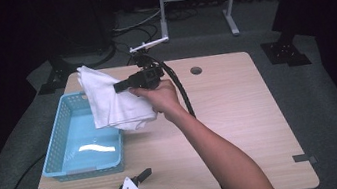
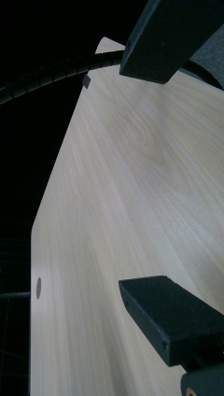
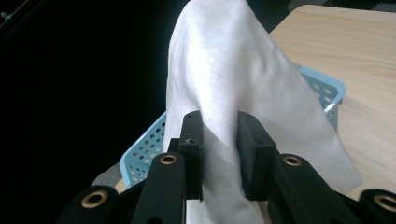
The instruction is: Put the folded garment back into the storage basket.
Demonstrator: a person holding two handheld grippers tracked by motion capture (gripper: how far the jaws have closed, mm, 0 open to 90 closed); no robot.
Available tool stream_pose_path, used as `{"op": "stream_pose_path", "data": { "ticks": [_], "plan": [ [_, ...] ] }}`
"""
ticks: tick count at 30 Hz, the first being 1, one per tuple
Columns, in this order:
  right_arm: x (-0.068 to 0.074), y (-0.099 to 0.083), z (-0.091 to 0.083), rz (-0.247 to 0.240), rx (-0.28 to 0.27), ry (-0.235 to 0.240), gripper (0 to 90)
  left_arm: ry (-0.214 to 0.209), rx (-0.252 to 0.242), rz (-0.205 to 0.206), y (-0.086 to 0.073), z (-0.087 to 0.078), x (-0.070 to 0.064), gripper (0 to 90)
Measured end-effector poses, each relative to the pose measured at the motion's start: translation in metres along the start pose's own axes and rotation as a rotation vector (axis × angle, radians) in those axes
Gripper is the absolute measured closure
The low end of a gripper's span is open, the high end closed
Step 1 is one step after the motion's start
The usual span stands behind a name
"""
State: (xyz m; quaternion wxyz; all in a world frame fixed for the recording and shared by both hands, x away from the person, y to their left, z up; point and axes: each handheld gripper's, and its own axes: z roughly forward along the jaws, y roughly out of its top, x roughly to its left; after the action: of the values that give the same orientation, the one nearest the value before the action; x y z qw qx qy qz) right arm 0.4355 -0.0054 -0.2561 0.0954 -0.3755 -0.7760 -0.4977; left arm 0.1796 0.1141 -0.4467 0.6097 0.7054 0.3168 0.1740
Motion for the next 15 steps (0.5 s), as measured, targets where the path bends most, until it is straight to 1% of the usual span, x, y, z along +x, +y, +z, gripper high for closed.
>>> {"op": "stream_pose_path", "data": {
  "ticks": [12, 15],
  "plan": [
    [0.013, 0.01, 0.016, -0.016, 0.023, 0.003, 74.0, -0.001, 0.0, 0.006, 0.0, 0.0, -0.001, 0.6],
    [0.017, 0.012, 0.02, -0.014, 0.024, 0.008, 74.0, -0.001, -0.001, 0.003, 0.0, 0.0, -0.001, 0.6]
  ]
}}
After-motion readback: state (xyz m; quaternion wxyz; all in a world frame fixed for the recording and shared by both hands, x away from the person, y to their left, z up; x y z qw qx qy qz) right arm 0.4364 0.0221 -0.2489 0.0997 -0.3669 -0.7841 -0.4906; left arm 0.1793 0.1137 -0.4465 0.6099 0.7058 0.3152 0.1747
